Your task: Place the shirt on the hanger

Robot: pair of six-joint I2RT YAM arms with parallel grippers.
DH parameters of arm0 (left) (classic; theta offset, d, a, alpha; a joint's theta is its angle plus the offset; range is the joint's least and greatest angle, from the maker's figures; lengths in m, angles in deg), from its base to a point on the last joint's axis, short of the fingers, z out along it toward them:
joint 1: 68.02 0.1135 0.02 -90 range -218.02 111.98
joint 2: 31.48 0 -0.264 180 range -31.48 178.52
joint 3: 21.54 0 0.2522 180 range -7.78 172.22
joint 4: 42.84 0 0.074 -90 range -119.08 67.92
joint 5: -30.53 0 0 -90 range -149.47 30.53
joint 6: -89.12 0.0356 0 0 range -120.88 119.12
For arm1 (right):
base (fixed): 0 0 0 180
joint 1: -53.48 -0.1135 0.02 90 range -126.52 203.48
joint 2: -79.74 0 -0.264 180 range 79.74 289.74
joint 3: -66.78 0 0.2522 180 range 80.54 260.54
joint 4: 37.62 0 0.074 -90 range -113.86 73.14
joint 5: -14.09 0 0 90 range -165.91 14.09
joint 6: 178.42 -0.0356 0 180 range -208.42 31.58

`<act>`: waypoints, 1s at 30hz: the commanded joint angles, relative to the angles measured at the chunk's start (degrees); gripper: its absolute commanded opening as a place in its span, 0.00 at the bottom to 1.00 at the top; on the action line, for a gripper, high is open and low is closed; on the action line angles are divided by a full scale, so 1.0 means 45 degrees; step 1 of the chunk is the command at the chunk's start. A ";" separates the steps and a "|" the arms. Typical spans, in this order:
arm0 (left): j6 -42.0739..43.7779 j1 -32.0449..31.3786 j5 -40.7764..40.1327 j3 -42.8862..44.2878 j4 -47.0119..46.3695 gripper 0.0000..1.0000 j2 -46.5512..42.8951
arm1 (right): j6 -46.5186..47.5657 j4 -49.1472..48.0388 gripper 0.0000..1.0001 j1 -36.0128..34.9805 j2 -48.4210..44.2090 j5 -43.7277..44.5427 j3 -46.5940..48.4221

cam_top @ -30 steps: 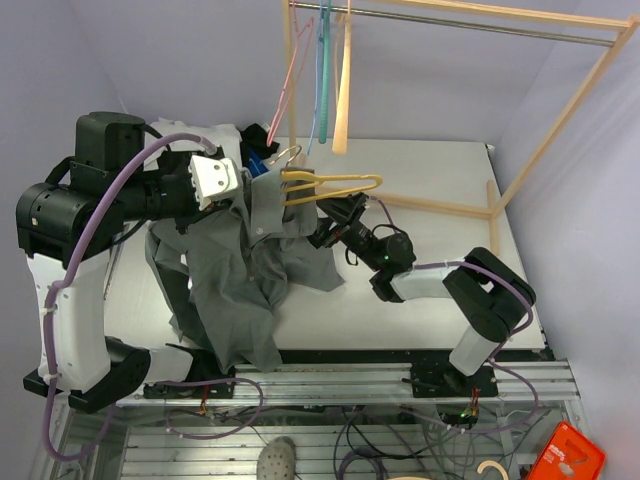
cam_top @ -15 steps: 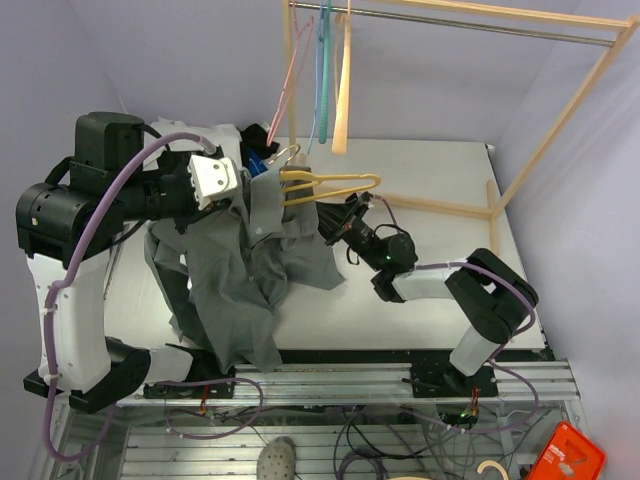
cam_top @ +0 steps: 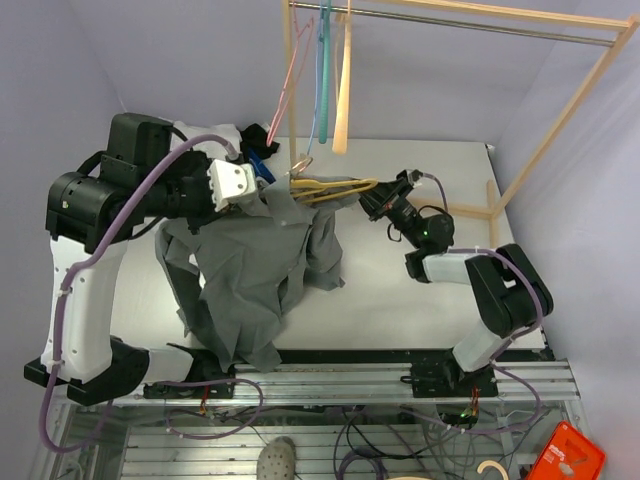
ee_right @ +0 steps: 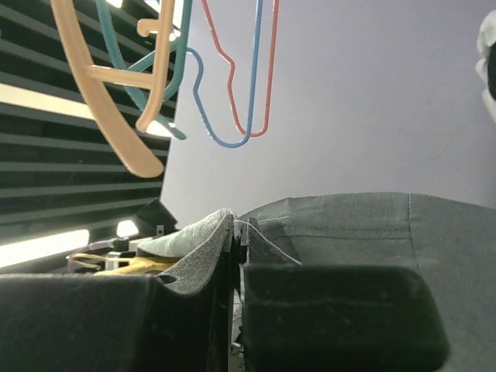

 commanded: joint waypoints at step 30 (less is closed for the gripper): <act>0.1393 -0.1028 -0.7442 -0.3159 -0.0252 0.07 -0.0579 | 0.9868 0.4616 0.00 0.2783 -0.3275 -0.4445 0.2238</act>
